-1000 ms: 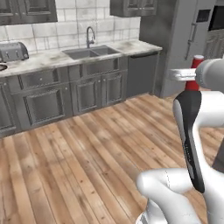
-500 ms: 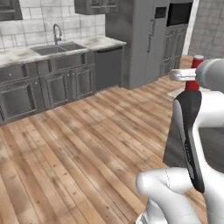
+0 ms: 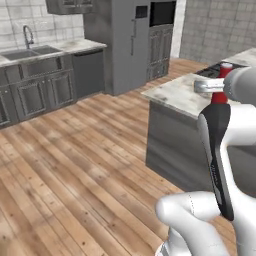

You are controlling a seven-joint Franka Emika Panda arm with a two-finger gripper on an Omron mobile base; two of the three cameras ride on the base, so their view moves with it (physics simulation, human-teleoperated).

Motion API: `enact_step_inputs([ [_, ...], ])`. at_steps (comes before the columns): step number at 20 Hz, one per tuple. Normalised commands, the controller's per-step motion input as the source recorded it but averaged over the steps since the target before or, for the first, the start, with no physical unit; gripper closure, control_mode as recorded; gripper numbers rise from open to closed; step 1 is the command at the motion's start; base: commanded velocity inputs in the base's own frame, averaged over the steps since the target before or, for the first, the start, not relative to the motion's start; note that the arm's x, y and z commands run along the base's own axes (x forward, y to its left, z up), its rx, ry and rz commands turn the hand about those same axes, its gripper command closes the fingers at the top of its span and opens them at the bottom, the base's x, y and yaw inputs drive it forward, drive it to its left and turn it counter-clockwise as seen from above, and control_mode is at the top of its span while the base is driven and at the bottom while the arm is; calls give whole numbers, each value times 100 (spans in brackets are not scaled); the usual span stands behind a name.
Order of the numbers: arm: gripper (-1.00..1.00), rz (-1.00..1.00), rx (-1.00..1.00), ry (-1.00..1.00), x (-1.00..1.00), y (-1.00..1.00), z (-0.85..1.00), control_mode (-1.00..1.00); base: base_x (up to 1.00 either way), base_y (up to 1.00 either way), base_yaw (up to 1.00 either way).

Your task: Move the hot dog bun to the plate on the dining table and place the condiment next to that plate. Then navigate to the fridge and take the sausage and place it on the plate as well.

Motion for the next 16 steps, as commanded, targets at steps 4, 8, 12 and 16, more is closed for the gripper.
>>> enact_step_inputs([
  [4, 100, 0, 0, 0, 0, 0, 0, 100, -94, -100, -21],
  [8, 100, 0, 0, 0, 0, 0, 0, 100, -86, -100, -20],
  [12, 100, 0, 0, 0, 0, 0, 0, 100, -80, -100, -20],
  [16, 100, 0, 0, 0, 0, 0, 0, 100, -67, -100, -20],
])
